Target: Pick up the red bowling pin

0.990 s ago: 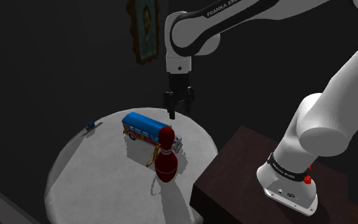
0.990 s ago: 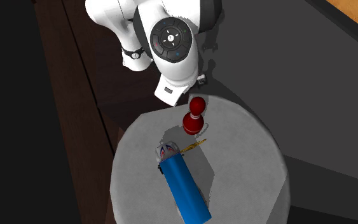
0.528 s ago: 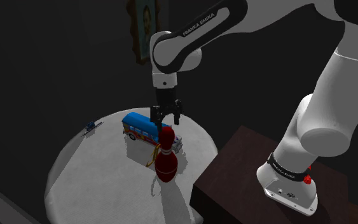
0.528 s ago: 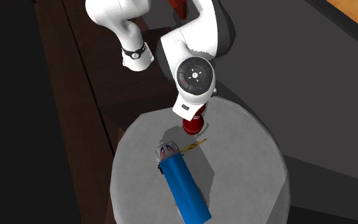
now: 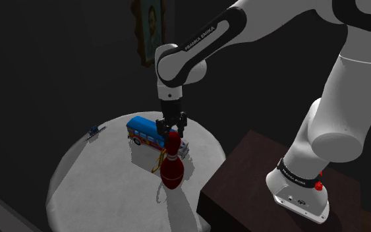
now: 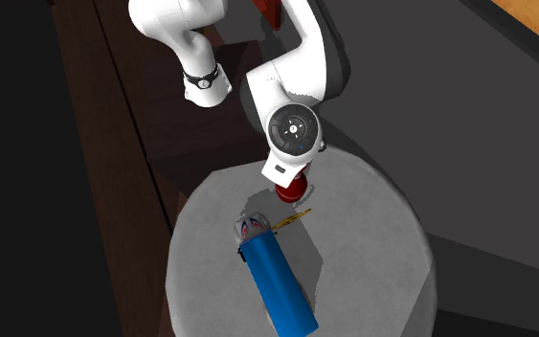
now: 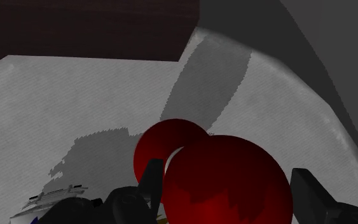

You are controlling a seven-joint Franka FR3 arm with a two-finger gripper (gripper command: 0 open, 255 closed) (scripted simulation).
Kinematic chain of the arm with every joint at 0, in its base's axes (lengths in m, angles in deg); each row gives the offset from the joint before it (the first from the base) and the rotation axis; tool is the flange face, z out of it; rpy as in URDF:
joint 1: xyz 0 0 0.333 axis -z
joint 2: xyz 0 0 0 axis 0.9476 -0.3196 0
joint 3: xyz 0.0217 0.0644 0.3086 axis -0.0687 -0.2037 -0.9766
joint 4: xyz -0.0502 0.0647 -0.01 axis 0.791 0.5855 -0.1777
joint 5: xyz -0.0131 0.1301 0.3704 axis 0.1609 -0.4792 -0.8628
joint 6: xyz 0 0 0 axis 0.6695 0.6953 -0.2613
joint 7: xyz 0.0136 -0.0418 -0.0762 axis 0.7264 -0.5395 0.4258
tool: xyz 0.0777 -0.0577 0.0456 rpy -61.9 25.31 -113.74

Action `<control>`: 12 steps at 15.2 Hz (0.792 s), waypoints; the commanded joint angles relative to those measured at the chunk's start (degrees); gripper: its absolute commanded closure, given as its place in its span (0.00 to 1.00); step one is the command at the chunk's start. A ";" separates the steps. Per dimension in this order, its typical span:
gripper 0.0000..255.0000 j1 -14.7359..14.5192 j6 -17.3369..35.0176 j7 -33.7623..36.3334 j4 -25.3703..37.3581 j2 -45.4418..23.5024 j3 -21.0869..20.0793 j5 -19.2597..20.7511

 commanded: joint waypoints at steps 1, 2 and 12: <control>1.00 -0.02 0.13 0.00 -0.06 -0.06 -0.01 -0.01; 1.00 -0.01 0.13 -0.01 -0.08 -0.03 -0.01 -0.01; 1.00 0.13 -2.01 0.40 0.62 1.44 0.07 0.09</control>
